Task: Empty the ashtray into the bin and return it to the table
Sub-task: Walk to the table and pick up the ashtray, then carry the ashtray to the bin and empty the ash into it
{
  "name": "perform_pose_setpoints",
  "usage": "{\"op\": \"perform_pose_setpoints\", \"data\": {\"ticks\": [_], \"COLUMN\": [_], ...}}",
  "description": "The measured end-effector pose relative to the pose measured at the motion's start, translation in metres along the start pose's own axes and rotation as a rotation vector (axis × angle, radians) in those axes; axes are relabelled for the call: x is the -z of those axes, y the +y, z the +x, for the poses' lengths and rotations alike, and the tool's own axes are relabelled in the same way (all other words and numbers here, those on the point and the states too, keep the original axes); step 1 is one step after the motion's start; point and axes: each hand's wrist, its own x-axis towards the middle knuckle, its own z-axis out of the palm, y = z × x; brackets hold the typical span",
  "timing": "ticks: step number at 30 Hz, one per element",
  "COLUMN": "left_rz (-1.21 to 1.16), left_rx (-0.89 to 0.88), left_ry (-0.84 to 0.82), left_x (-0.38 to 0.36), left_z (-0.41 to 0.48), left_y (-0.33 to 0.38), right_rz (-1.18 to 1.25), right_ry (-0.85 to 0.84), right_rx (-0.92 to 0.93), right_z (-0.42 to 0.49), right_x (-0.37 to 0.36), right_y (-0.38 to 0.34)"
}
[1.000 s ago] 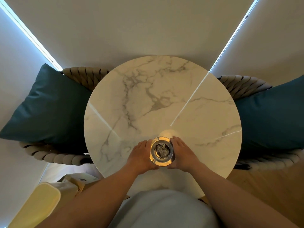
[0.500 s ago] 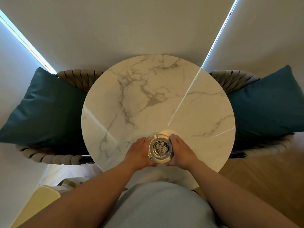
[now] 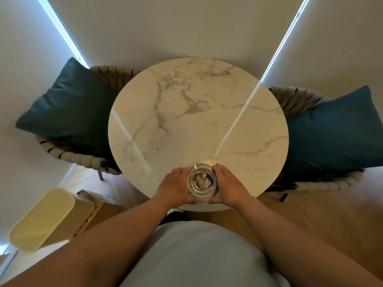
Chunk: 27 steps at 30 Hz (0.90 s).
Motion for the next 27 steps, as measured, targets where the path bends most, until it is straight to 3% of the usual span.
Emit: {"op": "perform_pose_setpoints", "data": {"ticks": [13, 27], "left_rz": [-0.077, -0.175], "left_rx": [0.198, 0.500], "left_ry": [0.147, 0.351], "left_x": [-0.029, -0.041], "left_z": [-0.097, -0.188], "left_y": [0.008, -0.034], "right_rz": [-0.100, -0.232], "right_ry": [-0.089, -0.247], "right_rx": [0.244, 0.524], "right_z": [-0.033, -0.017], "right_x": [-0.023, -0.057], "right_y": [-0.026, -0.115]}}
